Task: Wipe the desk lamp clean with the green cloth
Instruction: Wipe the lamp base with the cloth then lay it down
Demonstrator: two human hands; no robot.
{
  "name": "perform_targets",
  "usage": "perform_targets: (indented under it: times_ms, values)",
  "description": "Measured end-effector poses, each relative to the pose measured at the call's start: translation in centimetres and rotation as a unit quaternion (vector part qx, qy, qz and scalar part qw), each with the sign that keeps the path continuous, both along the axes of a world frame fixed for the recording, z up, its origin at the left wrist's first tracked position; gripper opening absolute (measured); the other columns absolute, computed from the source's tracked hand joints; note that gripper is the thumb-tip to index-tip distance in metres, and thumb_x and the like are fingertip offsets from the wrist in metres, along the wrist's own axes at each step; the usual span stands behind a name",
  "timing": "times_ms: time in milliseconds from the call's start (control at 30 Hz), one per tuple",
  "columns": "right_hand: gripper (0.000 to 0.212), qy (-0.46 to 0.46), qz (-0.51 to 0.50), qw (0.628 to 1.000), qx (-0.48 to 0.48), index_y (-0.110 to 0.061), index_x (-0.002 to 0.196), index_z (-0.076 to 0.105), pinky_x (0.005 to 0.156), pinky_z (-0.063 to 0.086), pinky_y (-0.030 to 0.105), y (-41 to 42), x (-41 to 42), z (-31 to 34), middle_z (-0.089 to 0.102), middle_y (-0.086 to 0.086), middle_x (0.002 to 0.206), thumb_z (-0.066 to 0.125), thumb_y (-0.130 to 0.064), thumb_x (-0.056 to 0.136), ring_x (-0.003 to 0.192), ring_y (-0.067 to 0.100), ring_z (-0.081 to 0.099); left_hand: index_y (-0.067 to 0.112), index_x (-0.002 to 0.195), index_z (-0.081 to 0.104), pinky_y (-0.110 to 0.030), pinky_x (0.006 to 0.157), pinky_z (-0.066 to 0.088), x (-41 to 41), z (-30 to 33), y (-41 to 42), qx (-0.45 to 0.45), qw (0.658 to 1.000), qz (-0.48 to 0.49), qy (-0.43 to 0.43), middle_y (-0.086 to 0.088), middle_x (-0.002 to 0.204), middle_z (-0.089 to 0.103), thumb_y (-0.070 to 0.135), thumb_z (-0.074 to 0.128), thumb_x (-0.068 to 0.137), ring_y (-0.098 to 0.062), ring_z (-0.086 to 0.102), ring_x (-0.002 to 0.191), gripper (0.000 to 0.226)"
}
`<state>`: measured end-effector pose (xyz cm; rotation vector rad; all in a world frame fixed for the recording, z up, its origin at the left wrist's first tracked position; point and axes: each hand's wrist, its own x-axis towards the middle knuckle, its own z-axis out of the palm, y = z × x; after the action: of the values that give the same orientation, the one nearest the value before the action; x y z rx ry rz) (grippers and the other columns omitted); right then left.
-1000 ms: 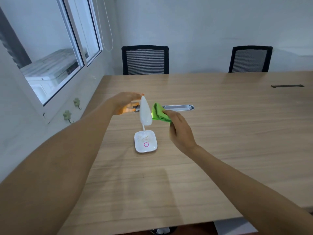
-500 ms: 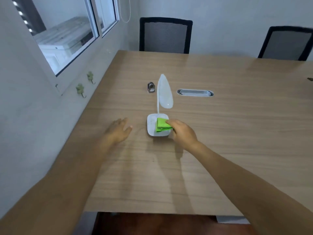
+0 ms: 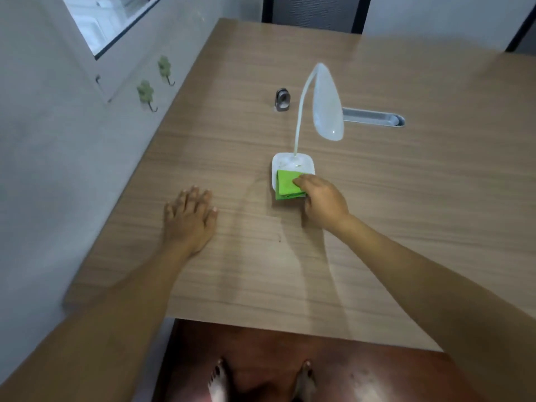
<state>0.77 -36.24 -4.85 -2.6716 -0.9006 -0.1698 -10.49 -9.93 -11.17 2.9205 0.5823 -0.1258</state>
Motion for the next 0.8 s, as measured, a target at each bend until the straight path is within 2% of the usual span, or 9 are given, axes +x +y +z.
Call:
perform_targets:
  times_ms: [67,133,233,300,367,433,533,667,800]
  values:
    - [0.049,-0.035,0.043,0.998,-0.007,-0.003,0.100,0.071,0.071,0.061,0.043,-0.9,-1.4,-0.3,0.074,0.020,0.101,0.037,-0.007,0.064,0.086,0.039,0.071,0.033,0.149,0.018,-0.052,0.118,0.008,0.0,0.0,-0.1,-0.001,1.000,-0.001,-0.012,0.001,0.161,0.014,0.048,0.020,0.094,-0.024,0.009,0.149,0.058]
    - [0.051,-0.056,0.079,0.995,-0.020,-0.005,0.099,0.071,0.069,0.060,0.040,-1.5,-2.5,-0.4,0.075,0.017,0.098,0.034,-0.013,0.063,0.082,0.036,0.072,0.033,0.149,0.020,-0.051,0.118,0.008,-0.1,0.0,-0.1,-0.003,1.000,0.001,-0.022,0.002,0.161,0.015,0.048,0.021,0.094,-0.024,0.010,0.149,0.057]
    - [0.054,-0.079,0.040,0.996,0.002,-0.005,0.103,0.069,0.073,0.060,0.041,-0.8,-1.7,0.6,0.074,0.017,0.103,0.034,-0.014,0.064,0.087,0.036,0.071,0.032,0.148,0.022,-0.051,0.118,0.009,-0.1,-0.1,-0.2,0.007,1.000,0.001,-0.027,0.001,0.161,0.017,0.047,0.021,0.094,-0.024,0.012,0.148,0.057]
    - [0.047,-0.077,-0.009,0.997,0.025,-0.002,0.104,0.069,0.077,0.059,0.044,0.1,0.0,1.3,0.072,0.020,0.106,0.039,-0.009,0.069,0.092,0.038,0.069,0.032,0.148,0.023,-0.051,0.118,0.010,-0.2,-0.1,-0.2,0.014,0.999,0.000,-0.030,0.001,0.160,0.019,0.048,0.021,0.093,-0.024,0.013,0.148,0.057]
    - [0.038,-0.048,-0.035,0.998,0.007,0.000,0.107,0.066,0.085,0.055,0.045,0.9,1.8,2.0,0.069,0.023,0.112,0.052,-0.002,0.072,0.101,0.041,0.065,0.032,0.148,0.024,-0.051,0.118,0.010,-0.2,-0.2,-0.1,0.015,0.999,0.001,-0.033,0.000,0.160,0.021,0.049,0.020,0.092,-0.025,0.015,0.148,0.059]
    - [0.039,-0.001,-0.045,0.998,-0.040,-0.002,0.114,0.063,0.092,0.050,0.043,1.1,2.8,1.9,0.066,0.021,0.119,0.059,0.001,0.075,0.110,0.039,0.059,0.032,0.147,0.025,-0.051,0.118,0.011,-0.2,-0.3,-0.1,0.017,0.999,0.000,-0.035,0.000,0.159,0.022,0.049,0.019,0.091,-0.025,0.016,0.148,0.059]
    - [0.041,0.027,-0.044,0.997,-0.050,-0.006,0.112,0.065,0.086,0.052,0.043,0.7,2.4,1.0,0.069,0.019,0.112,0.059,0.001,0.072,0.104,0.039,0.062,0.031,0.147,0.028,-0.051,0.117,0.012,-0.2,-0.4,0.0,0.023,0.999,-0.002,-0.039,-0.001,0.159,0.025,0.050,0.018,0.090,-0.025,0.018,0.147,0.061]
    - [0.045,-0.005,-0.008,1.000,-0.006,-0.008,0.099,0.071,0.082,0.051,0.044,-0.8,-0.3,0.4,0.075,0.013,0.097,0.050,-0.001,0.059,0.090,0.035,0.069,0.030,0.146,0.029,-0.051,0.117,0.013,-0.2,-0.4,0.0,0.023,0.999,-0.001,-0.044,-0.002,0.158,0.027,0.050,0.018,0.089,-0.026,0.019,0.147,0.061]
    - [0.050,-0.022,-0.086,0.995,0.044,-0.011,0.106,0.070,0.089,0.046,0.042,-1.4,0.9,1.3,0.074,0.010,0.106,0.046,-0.004,0.063,0.100,0.032,0.068,0.031,0.146,0.028,-0.051,0.117,0.011,-0.1,-0.4,-0.1,0.015,0.999,0.004,-0.044,-0.001,0.158,0.026,0.050,0.018,0.090,-0.025,0.017,0.147,0.061]
